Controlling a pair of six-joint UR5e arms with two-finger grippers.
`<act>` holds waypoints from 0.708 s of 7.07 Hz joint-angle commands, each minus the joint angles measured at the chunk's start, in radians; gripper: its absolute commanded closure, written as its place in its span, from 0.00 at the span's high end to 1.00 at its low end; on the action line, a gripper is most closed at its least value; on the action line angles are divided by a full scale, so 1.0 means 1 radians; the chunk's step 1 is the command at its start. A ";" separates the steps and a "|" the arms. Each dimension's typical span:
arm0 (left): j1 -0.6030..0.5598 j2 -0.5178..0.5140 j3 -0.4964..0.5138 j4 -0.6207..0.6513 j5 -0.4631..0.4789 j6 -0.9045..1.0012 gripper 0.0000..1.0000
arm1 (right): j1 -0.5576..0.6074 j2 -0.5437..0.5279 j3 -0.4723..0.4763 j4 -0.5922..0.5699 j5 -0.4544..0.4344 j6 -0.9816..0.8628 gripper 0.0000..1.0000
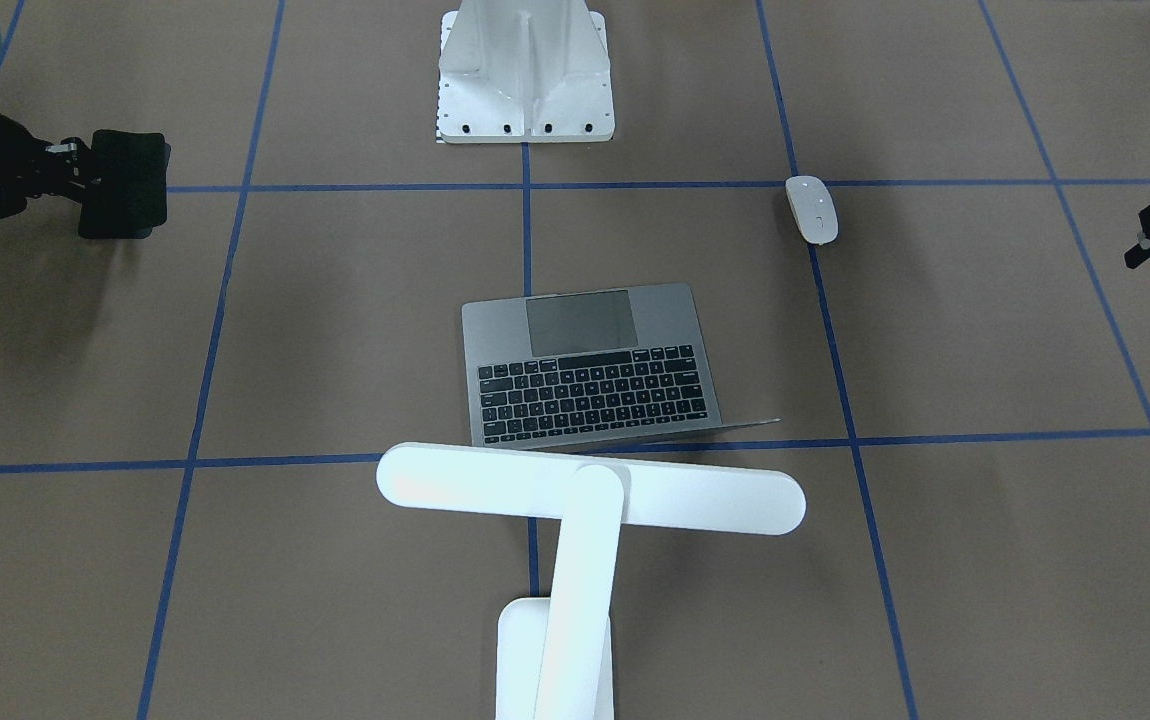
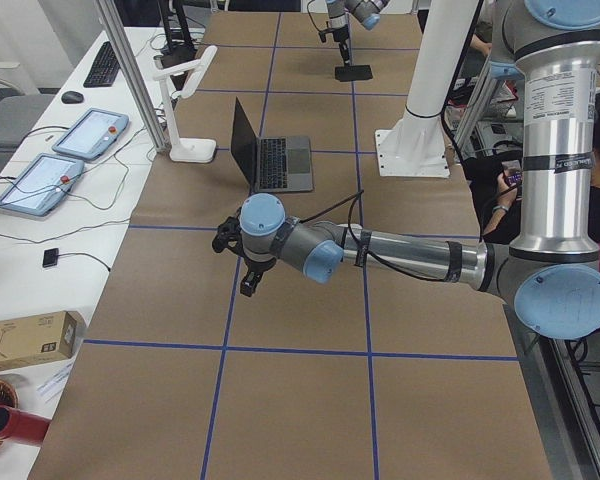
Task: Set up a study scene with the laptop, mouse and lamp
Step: 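Close the right gripper on the black mouse pad's edge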
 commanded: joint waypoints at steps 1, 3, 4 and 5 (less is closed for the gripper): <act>0.000 0.000 -0.001 -0.001 0.000 0.000 1.00 | 0.000 -0.002 -0.003 -0.003 0.002 0.000 0.51; 0.000 0.000 -0.003 -0.009 0.000 -0.002 1.00 | 0.004 -0.014 -0.003 -0.003 0.002 0.000 0.51; 0.000 0.000 -0.003 -0.009 0.000 -0.002 1.00 | 0.003 -0.014 -0.003 -0.003 0.002 0.000 0.51; 0.000 0.000 -0.003 -0.010 0.000 -0.002 1.00 | -0.002 -0.011 -0.004 -0.003 0.000 0.000 0.51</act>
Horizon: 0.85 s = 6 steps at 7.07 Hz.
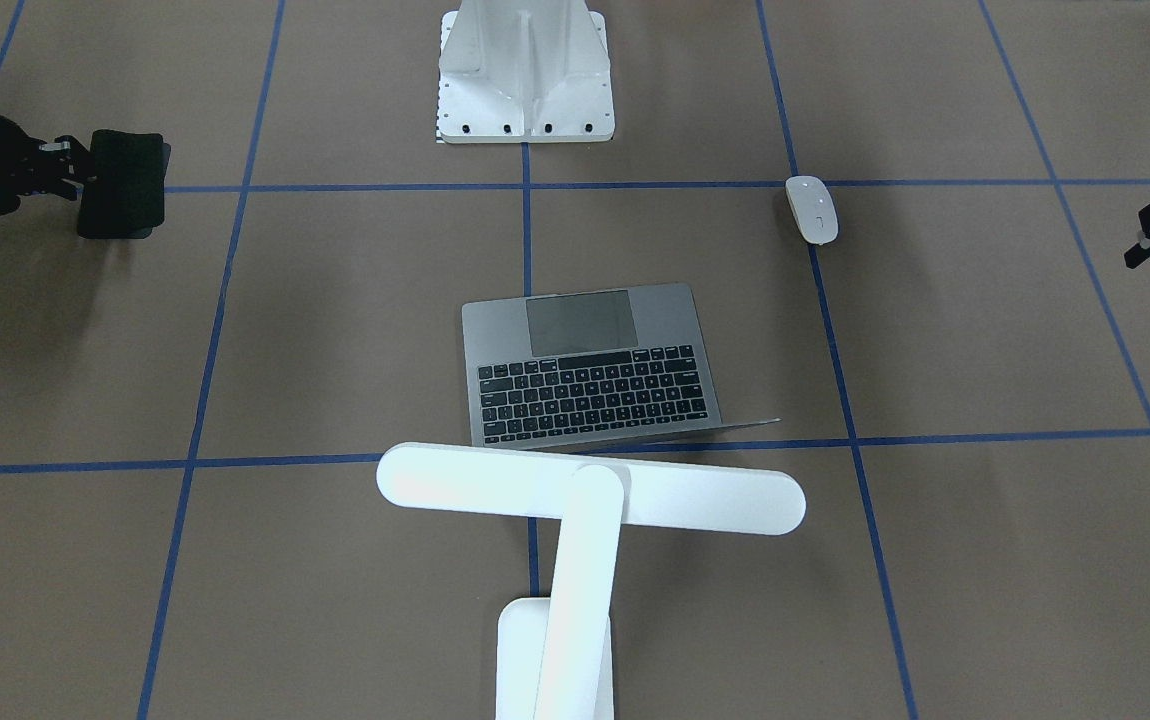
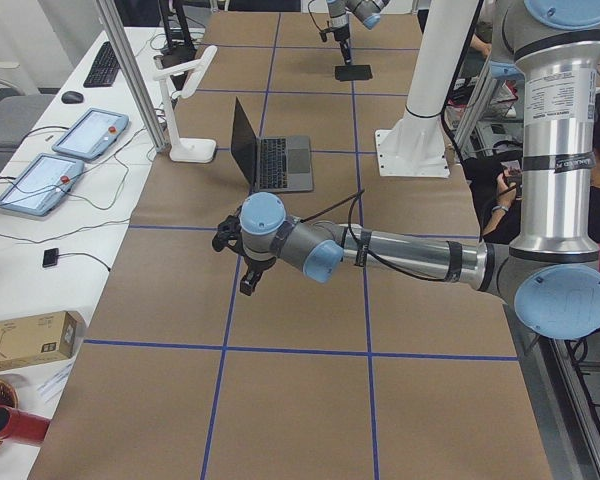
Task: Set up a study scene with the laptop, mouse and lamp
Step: 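Close the right gripper on the black mouse pad's edge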
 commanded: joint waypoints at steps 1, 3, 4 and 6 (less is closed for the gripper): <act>0.000 0.000 0.000 -0.002 0.000 0.000 1.00 | -0.004 0.003 -0.003 0.000 -0.001 0.000 0.50; 0.000 0.002 -0.001 -0.002 0.000 0.000 1.00 | -0.005 0.005 -0.006 -0.020 -0.004 0.000 0.50; 0.000 0.006 -0.005 -0.002 0.000 0.000 1.00 | -0.004 0.005 -0.006 -0.020 -0.003 0.000 0.50; 0.000 0.008 -0.006 -0.002 0.000 0.000 1.00 | -0.004 0.006 -0.006 -0.022 -0.003 0.000 0.45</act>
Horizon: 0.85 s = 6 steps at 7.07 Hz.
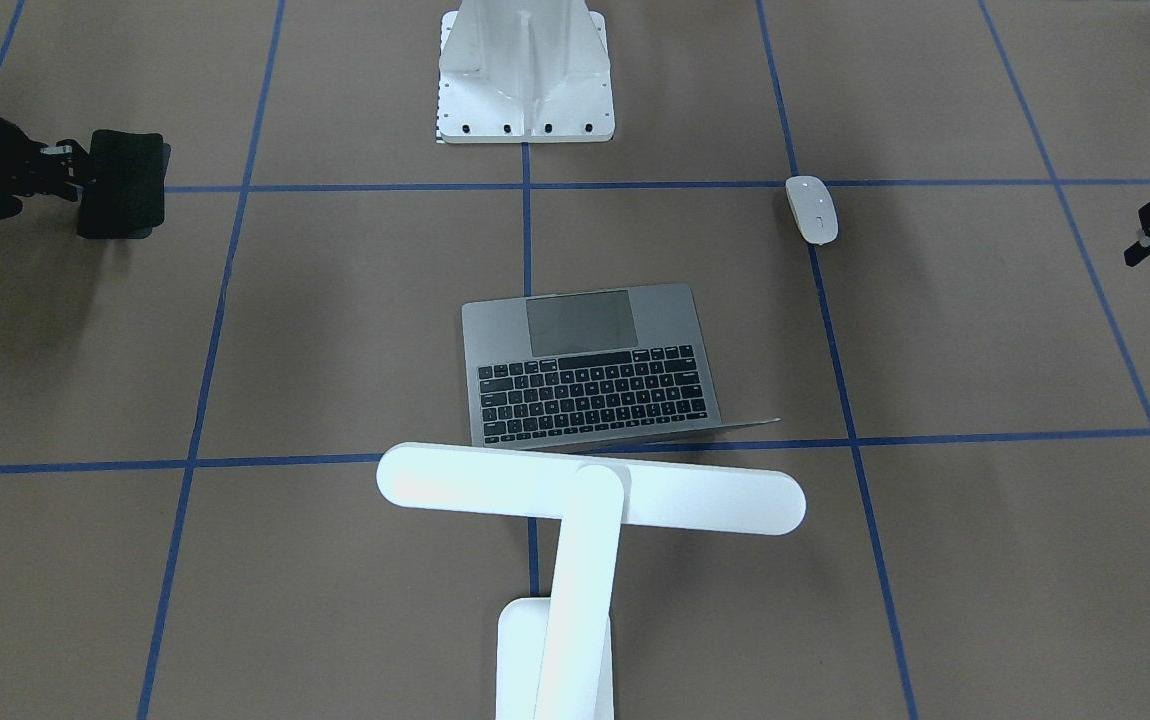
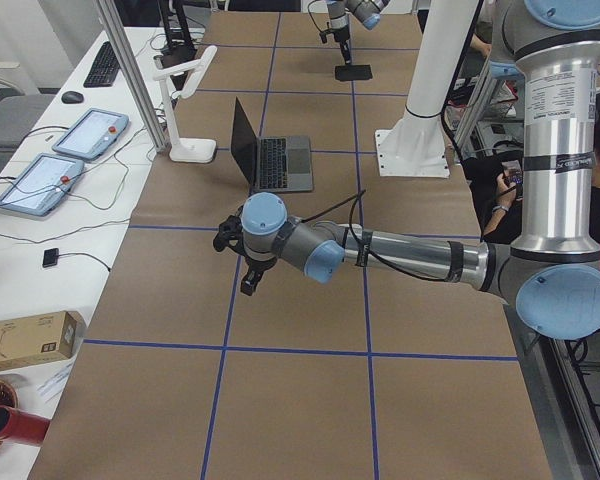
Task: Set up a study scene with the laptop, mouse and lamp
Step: 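Close the right gripper on the black mouse pad's edge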
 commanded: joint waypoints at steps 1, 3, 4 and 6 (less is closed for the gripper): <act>0.000 0.001 -0.001 0.000 -0.002 0.000 1.00 | -0.001 0.005 0.000 -0.001 -0.001 0.000 0.39; 0.000 0.006 0.002 -0.012 0.000 0.000 1.00 | 0.002 0.010 0.000 -0.003 0.000 0.000 0.39; 0.002 0.009 0.002 -0.012 0.000 0.000 1.00 | 0.003 0.010 0.000 -0.003 0.002 0.000 0.39; 0.002 0.009 0.002 -0.012 0.000 0.000 1.00 | 0.004 0.010 0.003 -0.003 0.003 -0.002 0.28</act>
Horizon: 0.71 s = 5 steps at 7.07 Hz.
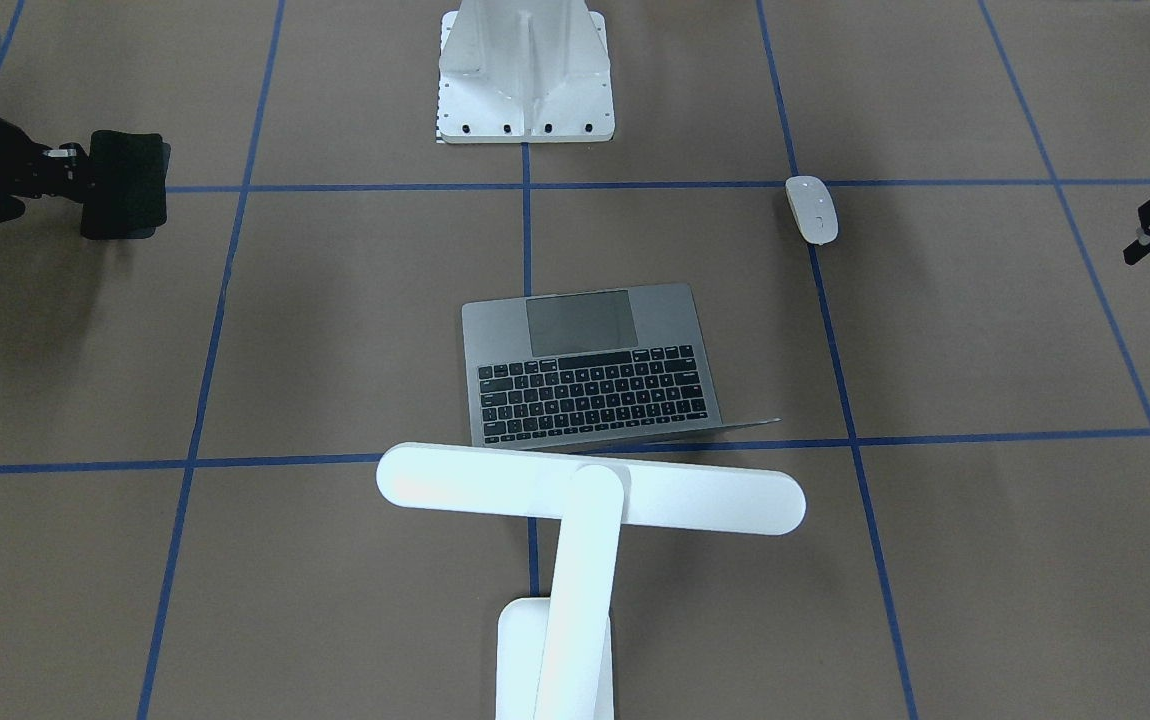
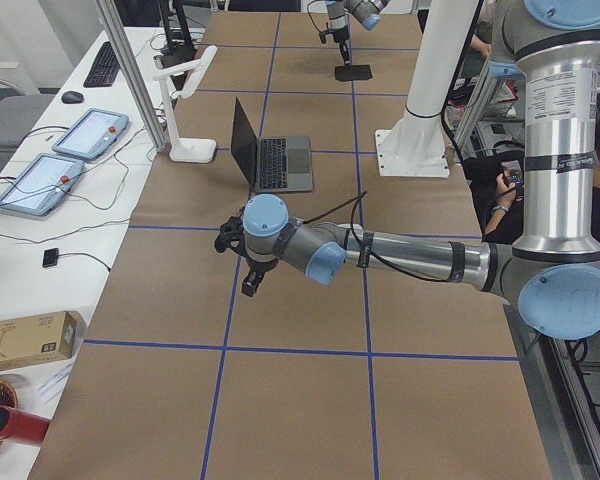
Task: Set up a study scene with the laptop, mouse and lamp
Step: 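Close the right gripper on the black mouse pad's edge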
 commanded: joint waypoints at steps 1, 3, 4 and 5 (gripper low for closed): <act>0.000 0.002 0.000 0.000 0.000 0.000 1.00 | -0.001 0.000 0.000 0.001 0.001 -0.001 0.25; 0.000 0.001 0.002 -0.002 0.000 0.000 1.00 | -0.004 0.000 0.000 0.000 0.001 -0.009 0.20; 0.000 0.001 0.002 -0.002 0.000 0.000 1.00 | -0.003 0.000 0.000 0.000 0.001 -0.009 0.20; 0.000 0.001 0.000 -0.002 0.000 0.000 1.00 | 0.008 0.000 0.005 0.000 0.016 -0.010 0.18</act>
